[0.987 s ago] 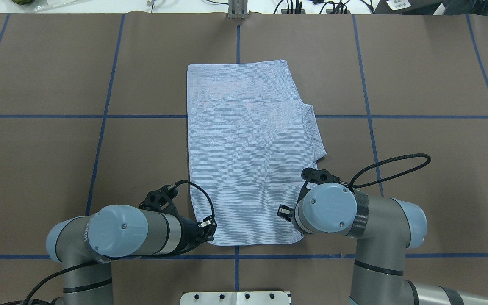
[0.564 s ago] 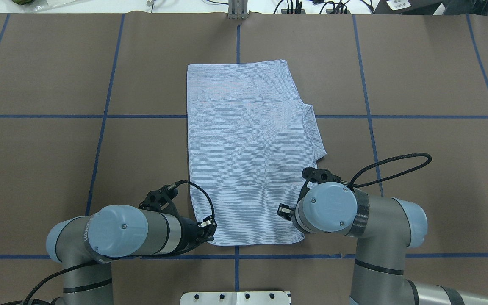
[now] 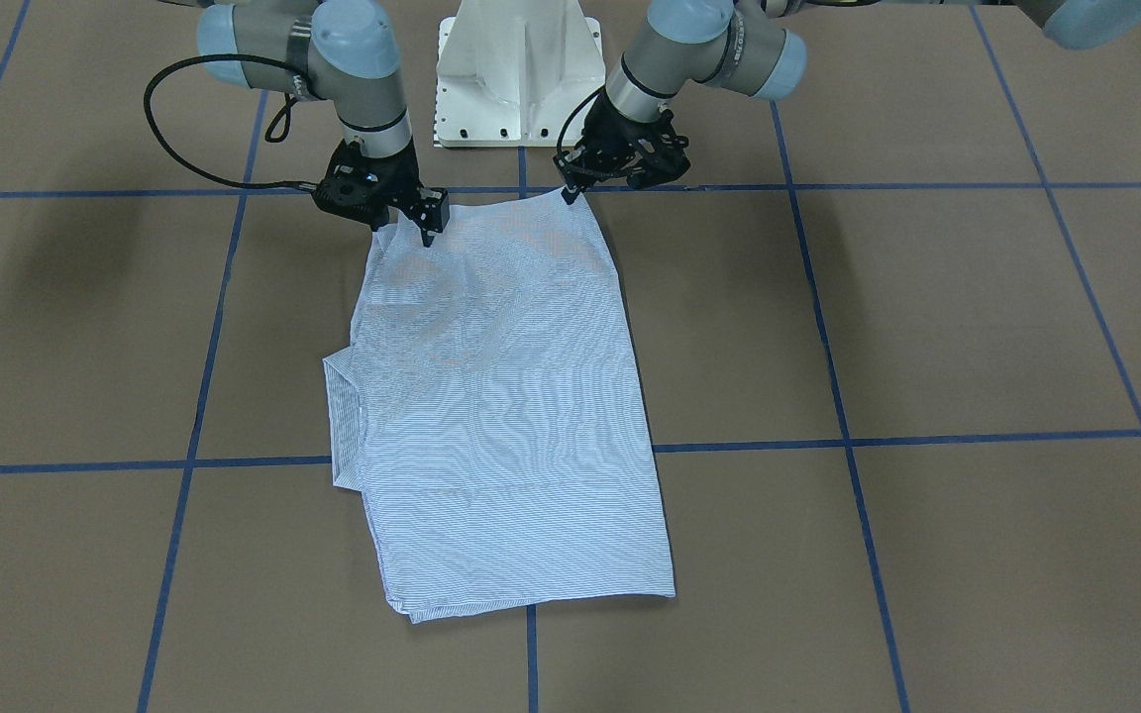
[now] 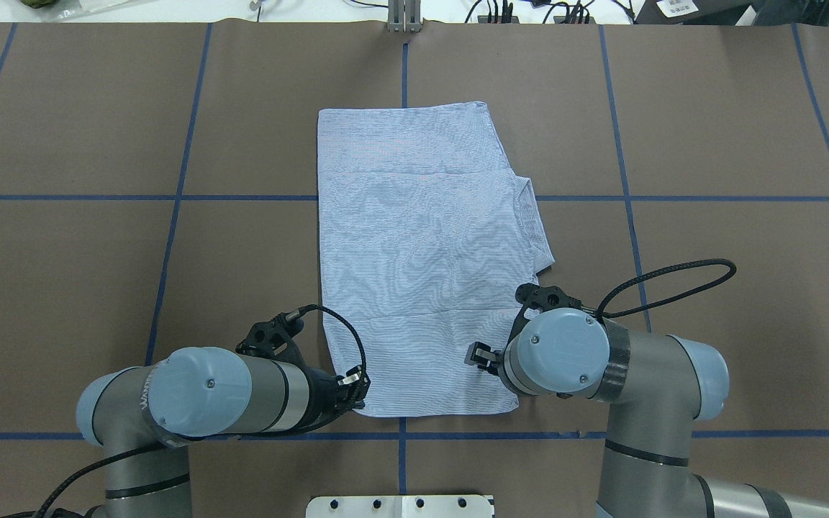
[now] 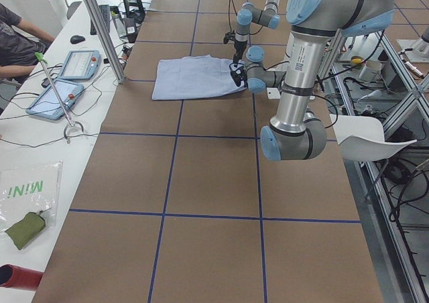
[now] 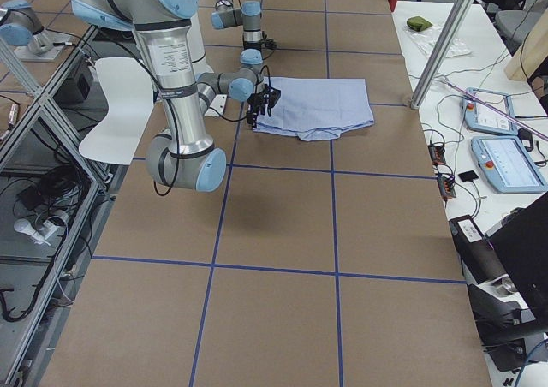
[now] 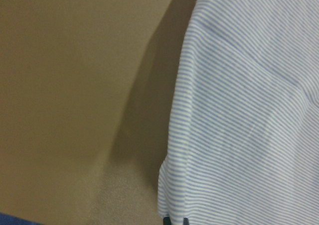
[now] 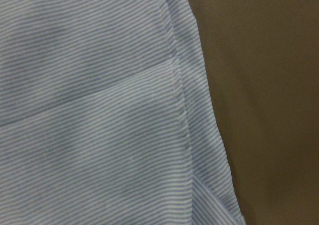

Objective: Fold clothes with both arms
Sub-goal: 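Pinch the near shirt edge corners with both grippers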

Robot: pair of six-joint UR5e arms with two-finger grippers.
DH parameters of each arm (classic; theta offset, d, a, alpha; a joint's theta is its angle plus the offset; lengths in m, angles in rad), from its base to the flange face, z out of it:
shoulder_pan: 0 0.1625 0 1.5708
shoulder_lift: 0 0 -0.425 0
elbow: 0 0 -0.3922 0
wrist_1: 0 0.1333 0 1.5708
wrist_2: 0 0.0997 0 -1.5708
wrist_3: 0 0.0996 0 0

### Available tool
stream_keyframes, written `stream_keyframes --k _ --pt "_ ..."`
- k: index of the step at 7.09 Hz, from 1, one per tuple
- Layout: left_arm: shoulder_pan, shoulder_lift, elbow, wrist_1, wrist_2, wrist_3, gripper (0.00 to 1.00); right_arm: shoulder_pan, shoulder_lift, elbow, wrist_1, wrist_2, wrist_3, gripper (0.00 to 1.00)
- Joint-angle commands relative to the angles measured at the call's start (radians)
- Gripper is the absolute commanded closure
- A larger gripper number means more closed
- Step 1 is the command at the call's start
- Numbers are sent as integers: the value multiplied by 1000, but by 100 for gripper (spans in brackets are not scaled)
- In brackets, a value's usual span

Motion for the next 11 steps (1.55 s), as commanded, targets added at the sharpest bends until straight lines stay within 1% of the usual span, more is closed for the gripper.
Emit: stream_keyframes --k 1,3,4,7,8,9,10,11 --pt "0 -3 -20 24 0 3 100 0 -2 -3 -2 1 0 0" --pt "0 -3 -20 24 0 5 100 -3 -2 -14 -1 1 -2 0" --pt "0 -5 -20 24 0 5 100 -3 -2 -34 4 2 -2 0" --pt "0 -3 -20 24 0 3 100 -4 1 -33 4 2 0 1" --pt "0 -1 -20 24 0 5 100 -4 1 -30 4 2 2 13" --pt "0 0 -20 24 0 5 100 -4 1 -30 4 2 2 34" --pt "0 0 -20 24 0 5 100 -4 1 -30 4 2 2 51" --pt "0 0 -20 24 0 5 100 -4 1 -30 4 2 2 61"
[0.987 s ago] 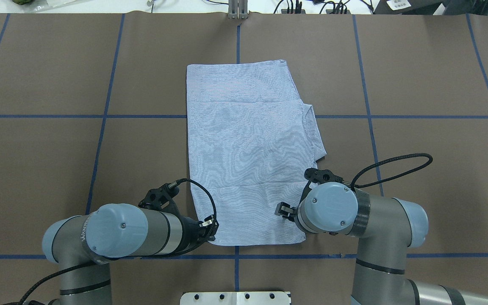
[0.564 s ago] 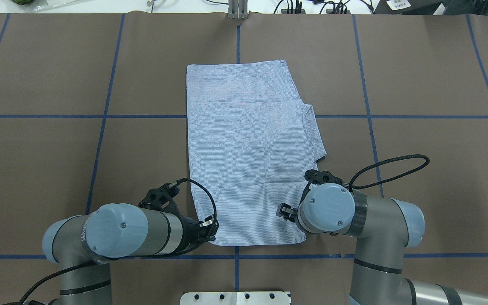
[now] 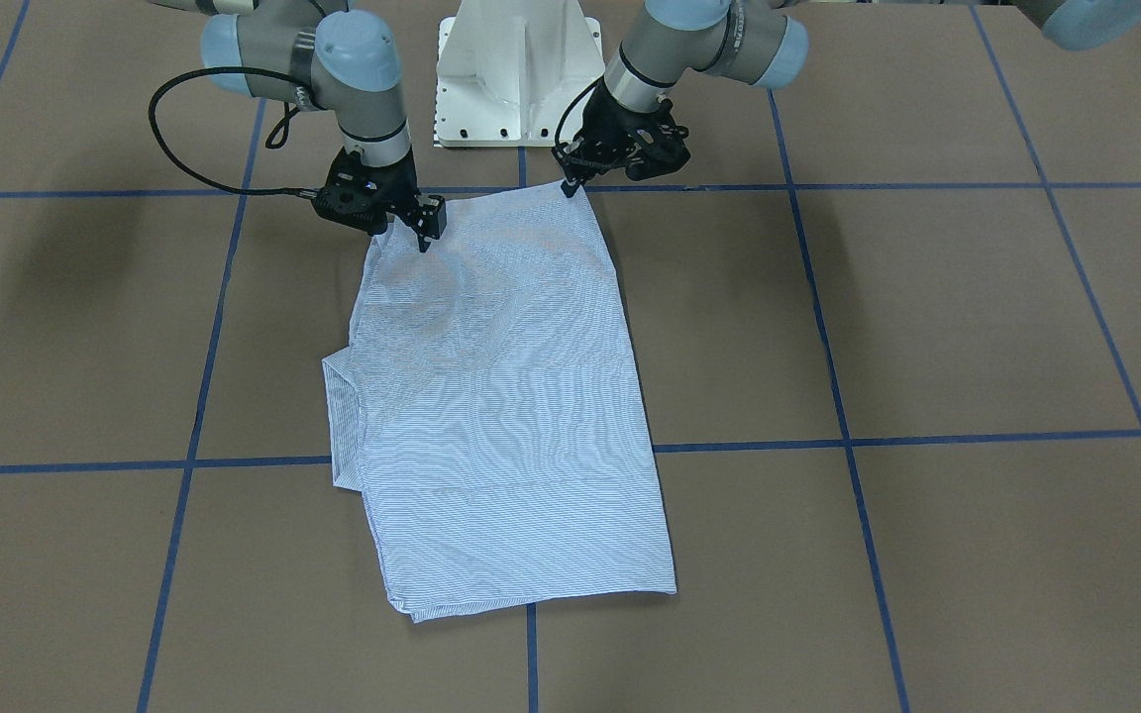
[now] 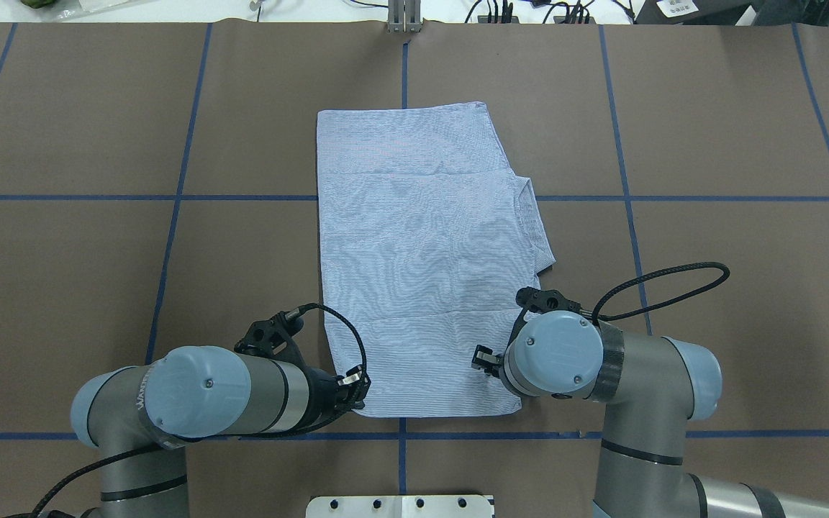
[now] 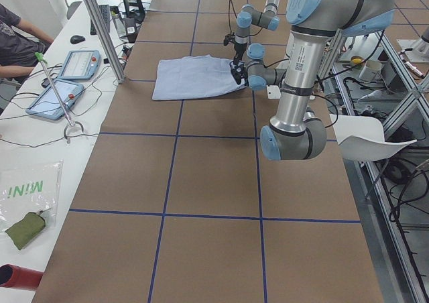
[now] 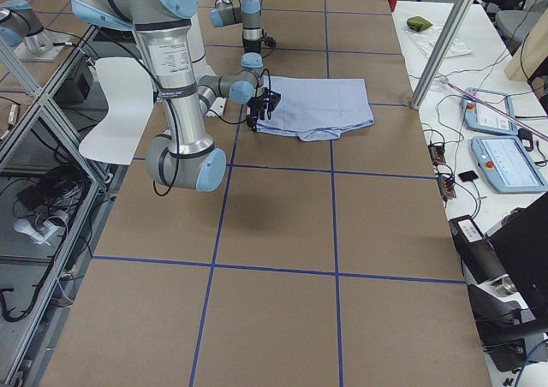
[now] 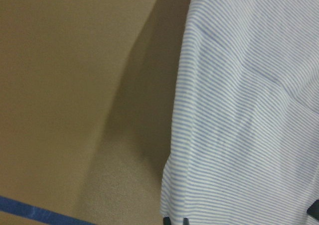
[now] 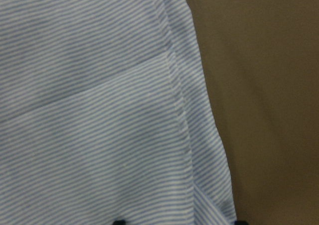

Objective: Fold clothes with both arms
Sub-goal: 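Pinch the near shirt edge corners with both grippers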

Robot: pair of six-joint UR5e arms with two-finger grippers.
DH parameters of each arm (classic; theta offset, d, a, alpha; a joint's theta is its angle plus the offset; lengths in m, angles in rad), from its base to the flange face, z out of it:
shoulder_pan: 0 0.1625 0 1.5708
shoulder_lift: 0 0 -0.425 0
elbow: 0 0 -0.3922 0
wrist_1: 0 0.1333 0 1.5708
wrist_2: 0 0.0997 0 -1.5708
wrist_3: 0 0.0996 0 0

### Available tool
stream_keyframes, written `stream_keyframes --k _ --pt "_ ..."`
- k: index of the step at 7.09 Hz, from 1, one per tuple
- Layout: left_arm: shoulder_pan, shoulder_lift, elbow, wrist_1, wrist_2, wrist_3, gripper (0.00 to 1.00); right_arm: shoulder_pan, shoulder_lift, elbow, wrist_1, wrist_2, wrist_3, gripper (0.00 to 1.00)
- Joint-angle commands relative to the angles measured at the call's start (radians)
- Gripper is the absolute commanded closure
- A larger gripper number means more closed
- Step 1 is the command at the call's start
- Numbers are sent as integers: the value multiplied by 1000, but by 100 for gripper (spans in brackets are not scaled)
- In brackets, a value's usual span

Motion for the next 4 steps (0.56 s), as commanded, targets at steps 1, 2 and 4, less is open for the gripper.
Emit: stream_keyframes --k 1,2,4 --pt "0 0 0 0 0 0 100 1 0 1 -1 9 0 68" --pt "0 2 0 0 0 0 100 7 5 2 -2 18 0 70" --pt "0 2 2 0 0 2 100 18 7 10 -2 29 0 71"
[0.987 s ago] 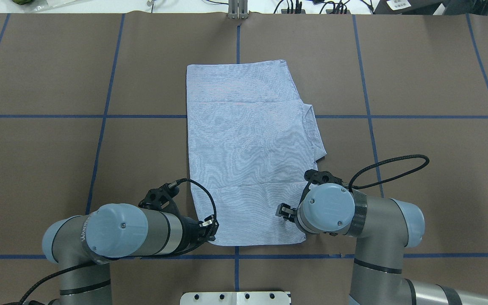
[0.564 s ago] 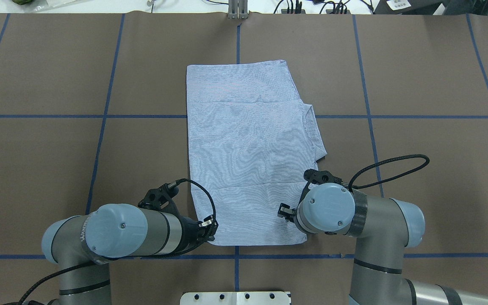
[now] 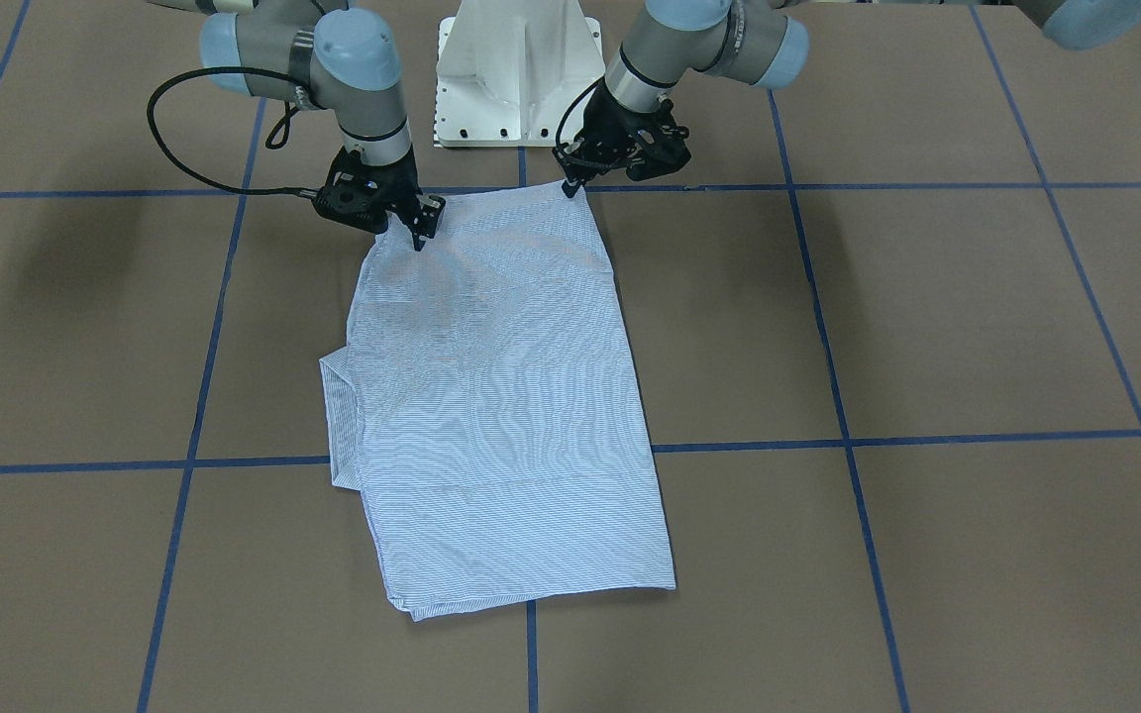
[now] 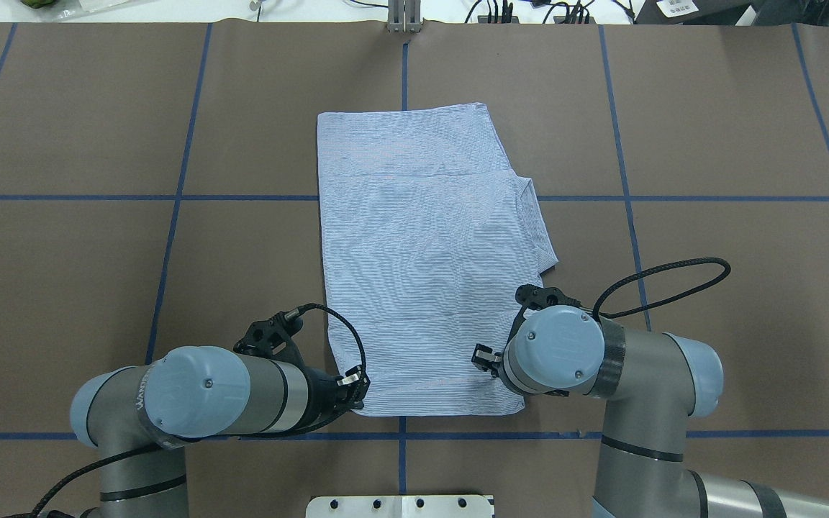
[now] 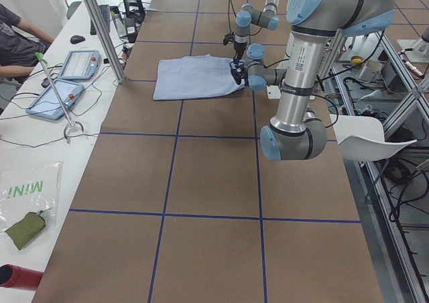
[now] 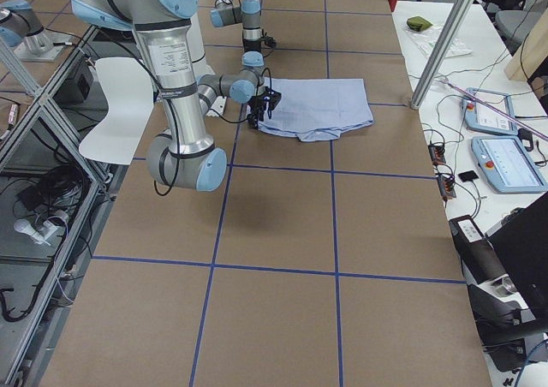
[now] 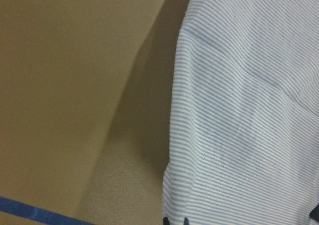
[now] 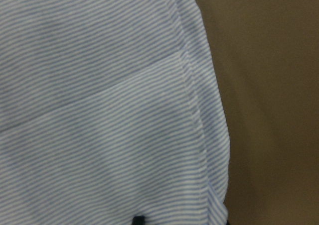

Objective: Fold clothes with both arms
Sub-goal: 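Pinch the near shirt edge corners with both grippers, then lift the near edge with both grippers and pull it away from the robot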

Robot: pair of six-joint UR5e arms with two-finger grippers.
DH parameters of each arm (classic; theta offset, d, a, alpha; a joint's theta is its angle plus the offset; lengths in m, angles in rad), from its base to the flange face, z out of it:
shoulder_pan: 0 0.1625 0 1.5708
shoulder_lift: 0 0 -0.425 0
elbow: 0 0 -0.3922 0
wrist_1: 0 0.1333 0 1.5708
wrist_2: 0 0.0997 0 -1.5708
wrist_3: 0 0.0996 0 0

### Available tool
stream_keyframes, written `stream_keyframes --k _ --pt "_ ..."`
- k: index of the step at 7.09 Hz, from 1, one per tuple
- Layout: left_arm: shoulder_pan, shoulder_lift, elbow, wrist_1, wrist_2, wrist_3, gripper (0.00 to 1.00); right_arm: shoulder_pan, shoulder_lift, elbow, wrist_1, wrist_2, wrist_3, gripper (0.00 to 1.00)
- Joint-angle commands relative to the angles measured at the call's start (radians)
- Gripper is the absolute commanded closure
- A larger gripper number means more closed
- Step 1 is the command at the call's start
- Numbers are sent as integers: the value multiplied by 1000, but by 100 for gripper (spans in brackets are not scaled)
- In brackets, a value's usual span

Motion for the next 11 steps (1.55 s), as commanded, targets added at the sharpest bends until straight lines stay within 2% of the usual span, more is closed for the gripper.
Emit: stream_keyframes --k 1,2,3,4,7,11 --pt "0 2 1 0 0 1 100 9 2 13 -3 9 0 72" --pt "0 2 0 0 0 1 100 10 2 21 -4 9 0 75" --pt "-2 2 0 0 0 1 100 10 2 25 -6 9 0 84" --pt "-5 3 -8 8 0 6 100 10 2 37 -4 6 0 100" --pt "-11 6 -178 185 -38 70 100 10 -1 111 -3 27 9 100" --pt "14 3 -443 528 -57 70 100 1 -41 307 -10 185 50 100"
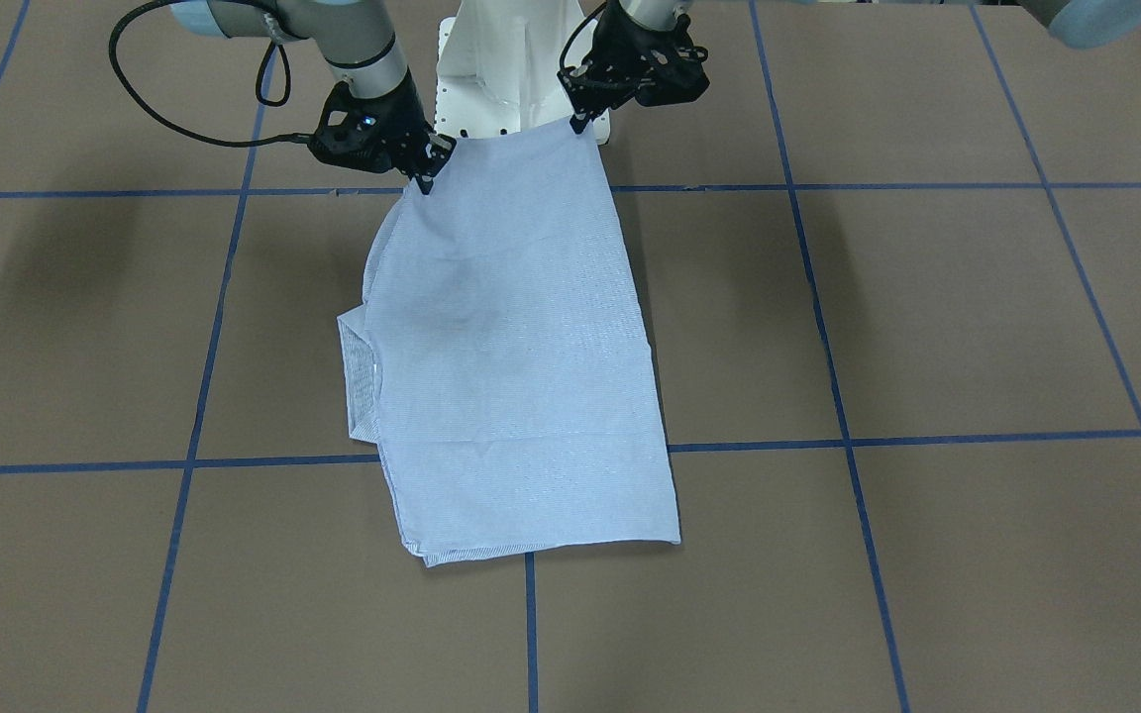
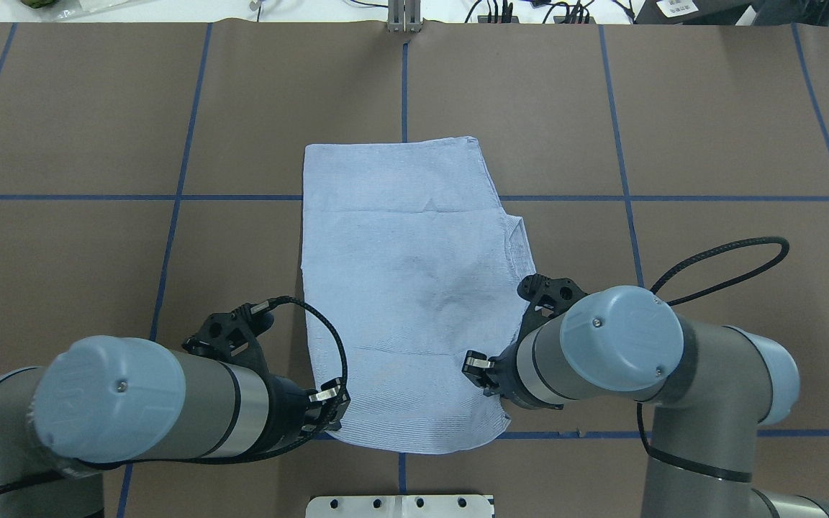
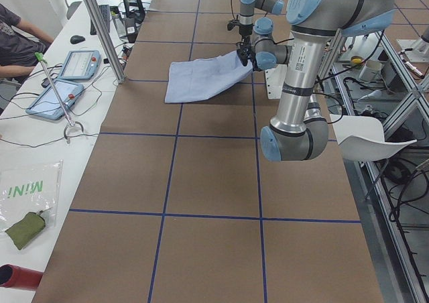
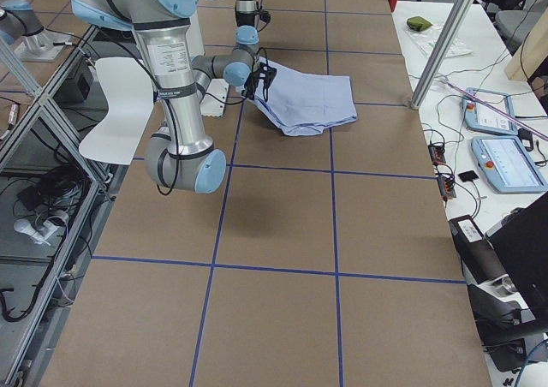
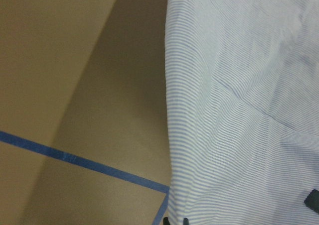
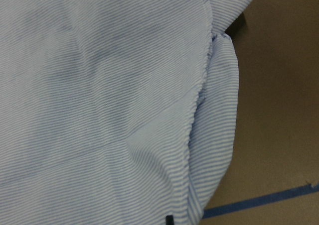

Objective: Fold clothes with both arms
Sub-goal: 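Lift the near edge with both grippers and pull it away from the robot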

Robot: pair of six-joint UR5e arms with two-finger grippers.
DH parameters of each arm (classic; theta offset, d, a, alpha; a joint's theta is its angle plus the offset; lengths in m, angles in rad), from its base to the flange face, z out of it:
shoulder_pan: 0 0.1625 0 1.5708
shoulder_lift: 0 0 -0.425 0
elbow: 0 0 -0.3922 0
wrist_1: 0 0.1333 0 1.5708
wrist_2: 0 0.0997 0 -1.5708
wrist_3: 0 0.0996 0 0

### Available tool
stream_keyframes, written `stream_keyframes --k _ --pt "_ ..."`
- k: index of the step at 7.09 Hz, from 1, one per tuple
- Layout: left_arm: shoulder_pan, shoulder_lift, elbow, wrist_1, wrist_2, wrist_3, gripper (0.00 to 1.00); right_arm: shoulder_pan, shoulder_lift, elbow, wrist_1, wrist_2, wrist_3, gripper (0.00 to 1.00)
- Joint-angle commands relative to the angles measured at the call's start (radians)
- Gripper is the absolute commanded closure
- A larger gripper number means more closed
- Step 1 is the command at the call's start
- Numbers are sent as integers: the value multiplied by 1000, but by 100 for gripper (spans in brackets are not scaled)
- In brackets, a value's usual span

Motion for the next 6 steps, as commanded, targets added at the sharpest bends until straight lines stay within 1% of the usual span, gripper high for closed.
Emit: stream_keyframes --k 1,2,3,4,5,6 --pt "30 -4 -105 175 -45 0 100 -47 -13 88 -4 63 132 100" --pt "62 -4 -124 225 -76 0 100 -91 -13 114 -2 62 171 100" --pt "95 -6 -166 290 -79 0 100 -128 -15 142 -4 65 172 100" --pt "134 -6 -221 350 -79 -1 100 -163 -13 177 -34 74 172 100" --pt "146 -7 -257 371 -88 -1 100 -188 -10 226 -95 80 172 100" --pt "149 -9 -257 372 -100 -3 100 -191 -7 239 -123 80 172 100"
